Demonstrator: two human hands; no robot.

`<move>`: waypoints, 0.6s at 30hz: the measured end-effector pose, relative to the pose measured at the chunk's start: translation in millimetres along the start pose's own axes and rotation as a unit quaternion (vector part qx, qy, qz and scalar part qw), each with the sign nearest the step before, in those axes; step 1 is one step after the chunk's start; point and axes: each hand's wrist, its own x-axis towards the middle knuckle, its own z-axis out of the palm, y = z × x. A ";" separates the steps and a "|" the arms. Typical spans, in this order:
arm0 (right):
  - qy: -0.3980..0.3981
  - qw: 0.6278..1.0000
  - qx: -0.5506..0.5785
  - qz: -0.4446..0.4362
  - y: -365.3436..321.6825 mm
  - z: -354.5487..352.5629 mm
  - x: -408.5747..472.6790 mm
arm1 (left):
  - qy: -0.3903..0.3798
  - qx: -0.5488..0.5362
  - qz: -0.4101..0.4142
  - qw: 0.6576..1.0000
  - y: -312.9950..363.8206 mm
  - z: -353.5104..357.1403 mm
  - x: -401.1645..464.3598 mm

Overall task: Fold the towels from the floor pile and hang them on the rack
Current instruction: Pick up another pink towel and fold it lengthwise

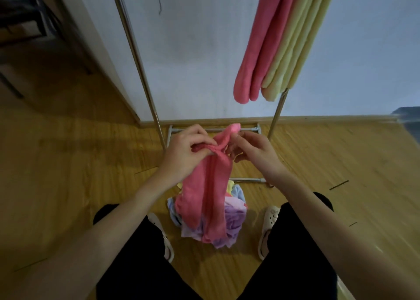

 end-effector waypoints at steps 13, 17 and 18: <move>-0.005 0.983 -0.132 -0.125 -34.7 -4.9 8.0 | 0.003 -0.007 0.014 1.000 19.1 -6.6 1.2; -0.038 0.981 -0.123 -0.144 -56.6 -0.8 10.0 | 0.000 -0.032 -0.012 0.999 24.8 -9.0 2.5; -0.049 0.980 -0.125 -0.148 -62.1 0.0 9.8 | -0.004 -0.044 -0.023 0.999 25.1 -10.8 3.7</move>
